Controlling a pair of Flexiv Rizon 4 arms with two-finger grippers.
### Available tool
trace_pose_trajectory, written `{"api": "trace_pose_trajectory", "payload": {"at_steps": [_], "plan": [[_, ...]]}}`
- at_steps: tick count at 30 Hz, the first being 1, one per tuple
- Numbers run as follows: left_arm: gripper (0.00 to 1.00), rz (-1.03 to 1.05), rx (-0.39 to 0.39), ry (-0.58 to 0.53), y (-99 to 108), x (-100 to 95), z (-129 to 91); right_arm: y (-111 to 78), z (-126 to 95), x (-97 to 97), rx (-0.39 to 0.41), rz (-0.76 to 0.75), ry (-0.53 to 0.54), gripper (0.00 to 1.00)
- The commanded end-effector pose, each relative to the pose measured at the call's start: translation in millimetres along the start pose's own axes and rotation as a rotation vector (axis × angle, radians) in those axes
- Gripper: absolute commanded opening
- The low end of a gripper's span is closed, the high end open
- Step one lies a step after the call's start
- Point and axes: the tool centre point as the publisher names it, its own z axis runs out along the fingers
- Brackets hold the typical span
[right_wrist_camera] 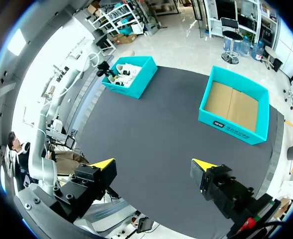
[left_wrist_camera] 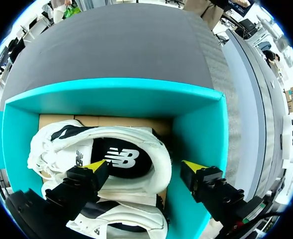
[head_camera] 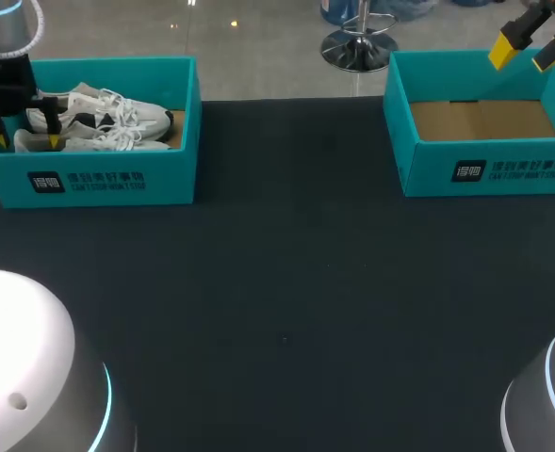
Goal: Take the shoe out of the shoebox, open the shoe tongue, remove and reinsert the insole, then place the shoe into the shoebox
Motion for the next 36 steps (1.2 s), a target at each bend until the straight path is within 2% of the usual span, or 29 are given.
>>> {"api": "trace_pose_trajectory", "payload": {"at_steps": [1,2,3,4,5,24,36], "plan": [[0.74,0.004,-0.002,-0.005,0,2.7,4,1.4,0,-0.2,0.004,0.002,-0.001,1.00],[0.53,0.006,-0.003,-0.005,-1,1.6,3,1.4,0,-0.2,0.004,0.002,-0.001,1.00],[0.39,0.009,-0.008,-0.005,-1,0.7,3,1.4,0,-0.2,0.004,0.002,-0.001,1.00],[0.13,0.010,-0.009,-0.005,-2,0.1,2,1.4,0,-0.2,0.004,0.002,-0.001,1.00],[0.00,0.010,-0.012,-0.005,-3,-0.4,1,1.4,0,-0.2,0.004,0.002,-0.001,1.00],[0.00,0.027,-0.063,0.030,-16,-3.0,-13,1.4,0,-0.2,0.004,0.002,-0.001,1.00],[0.00,0.067,-0.130,0.002,-39,24.1,-86,1.4,0,-0.2,0.004,0.002,-0.001,1.00]]}}
